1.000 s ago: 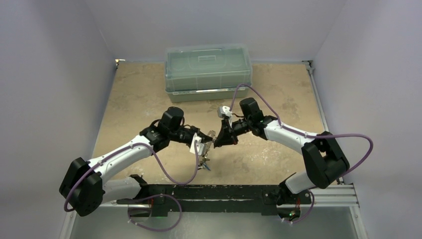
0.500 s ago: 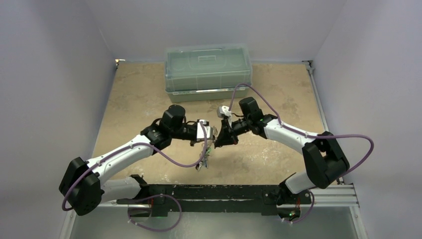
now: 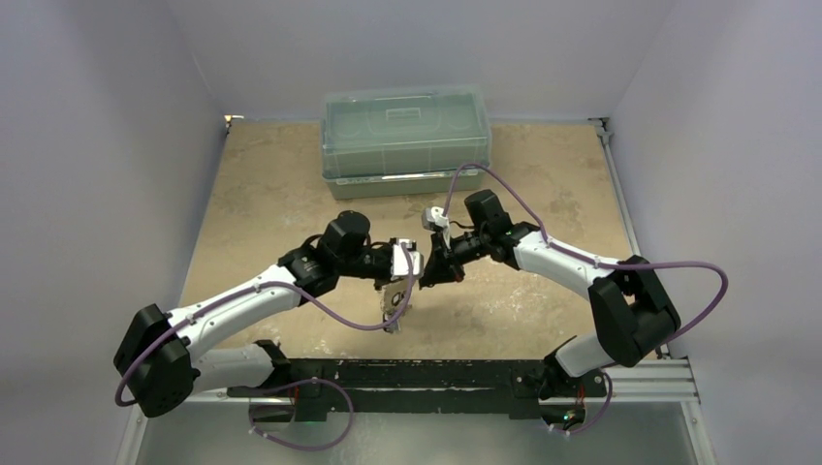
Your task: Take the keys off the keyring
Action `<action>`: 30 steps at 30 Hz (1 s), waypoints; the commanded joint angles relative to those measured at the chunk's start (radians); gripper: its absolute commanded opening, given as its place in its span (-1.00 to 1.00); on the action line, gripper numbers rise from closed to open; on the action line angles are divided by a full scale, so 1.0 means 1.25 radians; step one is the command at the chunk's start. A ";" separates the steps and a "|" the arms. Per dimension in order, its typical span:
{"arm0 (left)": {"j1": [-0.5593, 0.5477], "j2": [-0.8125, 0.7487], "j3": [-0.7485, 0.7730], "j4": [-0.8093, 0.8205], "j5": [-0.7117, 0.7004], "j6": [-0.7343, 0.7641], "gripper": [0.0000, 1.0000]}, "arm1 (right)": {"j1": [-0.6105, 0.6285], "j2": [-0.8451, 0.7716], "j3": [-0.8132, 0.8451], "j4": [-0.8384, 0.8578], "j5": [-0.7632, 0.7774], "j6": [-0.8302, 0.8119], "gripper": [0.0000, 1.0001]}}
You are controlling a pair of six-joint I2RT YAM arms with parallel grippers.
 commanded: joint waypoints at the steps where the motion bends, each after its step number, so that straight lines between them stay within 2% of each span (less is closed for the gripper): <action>1: -0.056 0.007 0.022 0.032 -0.066 -0.056 -1.00 | 0.011 -0.010 0.063 0.048 -0.020 -0.012 -1.00; 5: -0.103 0.024 0.024 0.027 -0.151 -0.113 -1.00 | 0.011 -0.012 0.066 0.040 -0.009 -0.008 -1.00; 10: -0.150 0.043 0.018 0.018 -0.203 -0.159 -1.00 | 0.010 -0.007 0.076 0.043 0.002 0.005 -1.00; 17: -0.152 0.088 0.033 0.055 -0.301 -0.295 -1.00 | 0.010 0.000 0.095 0.033 0.005 0.001 -1.00; 21: -0.060 0.095 0.045 0.057 -0.301 -0.387 -1.00 | 0.010 -0.003 0.079 0.039 0.005 0.000 -1.00; 25: 0.041 0.084 0.029 0.063 -0.224 -0.475 -1.00 | 0.010 0.001 0.066 0.061 0.005 0.001 -1.00; 30: 0.068 0.061 -0.023 0.160 -0.191 -0.598 -1.00 | 0.009 0.008 0.060 0.100 0.008 0.019 -1.00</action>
